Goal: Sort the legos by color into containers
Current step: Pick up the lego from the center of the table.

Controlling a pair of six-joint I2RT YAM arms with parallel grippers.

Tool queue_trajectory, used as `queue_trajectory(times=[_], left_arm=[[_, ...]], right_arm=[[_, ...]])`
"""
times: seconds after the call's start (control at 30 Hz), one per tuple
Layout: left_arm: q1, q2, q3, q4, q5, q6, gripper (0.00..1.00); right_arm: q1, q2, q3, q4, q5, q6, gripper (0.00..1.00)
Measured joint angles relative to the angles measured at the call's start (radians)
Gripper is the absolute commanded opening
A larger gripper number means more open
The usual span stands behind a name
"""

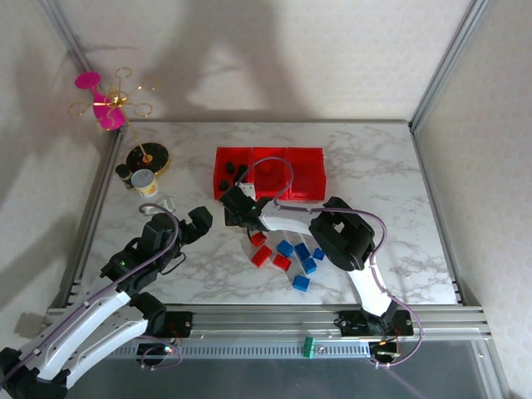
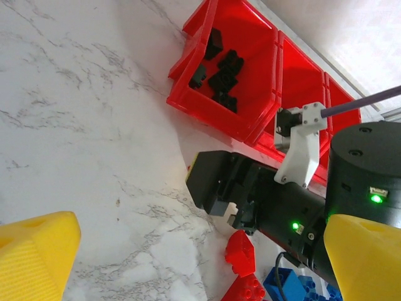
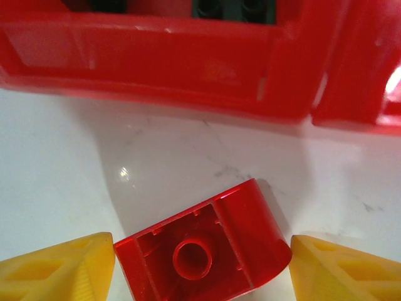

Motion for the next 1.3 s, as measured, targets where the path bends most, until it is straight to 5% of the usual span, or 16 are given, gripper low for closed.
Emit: queue_trajectory(times=[0.37, 0.83, 1.3], left_arm=[[0.0, 0.013, -0.002, -0.003, -0.014, 0.0, 1.0], [0.0, 0.026, -0.002, -0.003, -0.017, 0.0, 1.0], [0.0, 0.031, 0.0, -0.003, -0.016, 0.002, 1.0]], right_arm=[[0.006, 0.038, 0.039, -0.007, 0.023, -0.042, 0.82], [0.01, 0.047, 0.045, -0.01, 0.058, -0.094, 0.64], [0.01, -0.093, -0.06, -0.031, 0.041, -0.113, 0.65]])
